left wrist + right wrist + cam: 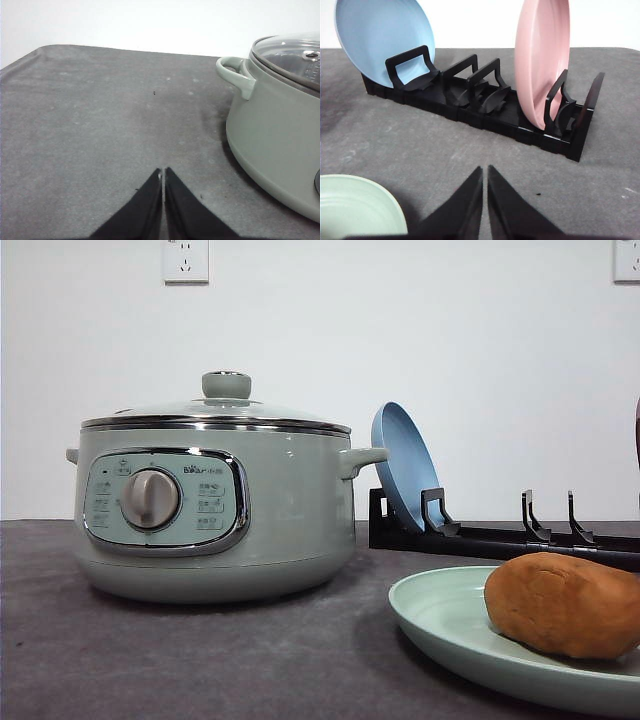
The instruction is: Transfer potato from steamer to green plate
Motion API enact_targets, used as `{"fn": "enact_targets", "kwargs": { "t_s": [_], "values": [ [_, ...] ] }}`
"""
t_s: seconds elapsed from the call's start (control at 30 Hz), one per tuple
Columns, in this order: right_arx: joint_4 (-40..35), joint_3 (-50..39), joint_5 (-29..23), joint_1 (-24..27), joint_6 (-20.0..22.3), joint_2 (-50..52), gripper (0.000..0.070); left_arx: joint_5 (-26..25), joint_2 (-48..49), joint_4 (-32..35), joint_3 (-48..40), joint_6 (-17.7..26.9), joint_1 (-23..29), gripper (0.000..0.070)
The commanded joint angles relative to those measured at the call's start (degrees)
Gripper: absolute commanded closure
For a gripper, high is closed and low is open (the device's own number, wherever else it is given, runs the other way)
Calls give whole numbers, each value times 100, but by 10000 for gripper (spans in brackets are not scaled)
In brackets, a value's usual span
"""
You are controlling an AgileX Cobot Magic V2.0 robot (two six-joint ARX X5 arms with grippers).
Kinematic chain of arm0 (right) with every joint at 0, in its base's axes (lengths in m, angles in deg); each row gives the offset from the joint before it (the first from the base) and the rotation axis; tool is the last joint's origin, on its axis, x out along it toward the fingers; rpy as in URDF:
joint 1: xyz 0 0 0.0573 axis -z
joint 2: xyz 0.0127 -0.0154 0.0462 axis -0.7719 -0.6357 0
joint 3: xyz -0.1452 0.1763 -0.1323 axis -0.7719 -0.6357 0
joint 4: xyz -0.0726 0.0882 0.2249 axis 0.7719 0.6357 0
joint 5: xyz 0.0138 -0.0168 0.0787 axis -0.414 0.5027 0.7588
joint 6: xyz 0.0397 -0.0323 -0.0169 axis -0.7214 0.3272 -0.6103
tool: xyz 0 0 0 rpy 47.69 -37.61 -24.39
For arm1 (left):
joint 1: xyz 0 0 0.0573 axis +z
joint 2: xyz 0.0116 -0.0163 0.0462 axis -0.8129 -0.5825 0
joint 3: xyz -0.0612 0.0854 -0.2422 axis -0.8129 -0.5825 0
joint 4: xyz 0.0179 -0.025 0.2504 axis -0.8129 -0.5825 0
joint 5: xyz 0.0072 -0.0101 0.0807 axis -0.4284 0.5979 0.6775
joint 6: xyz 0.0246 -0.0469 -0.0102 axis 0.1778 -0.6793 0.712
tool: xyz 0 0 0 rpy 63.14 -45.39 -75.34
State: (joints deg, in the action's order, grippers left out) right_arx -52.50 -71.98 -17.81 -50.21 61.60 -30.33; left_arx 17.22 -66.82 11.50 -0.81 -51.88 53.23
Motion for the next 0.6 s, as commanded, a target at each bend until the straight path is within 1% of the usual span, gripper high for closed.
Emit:
{"fn": "enact_targets", "kwargs": {
  "t_s": [0.0,0.57],
  "values": [
    [39,-44,-126,-66,29,4,696,0,9,-39,-118,28,4,700],
    [-119,-39,-155,-90,22,4,696,-1,9,-38,-118,28,4,700]
  ]
}}
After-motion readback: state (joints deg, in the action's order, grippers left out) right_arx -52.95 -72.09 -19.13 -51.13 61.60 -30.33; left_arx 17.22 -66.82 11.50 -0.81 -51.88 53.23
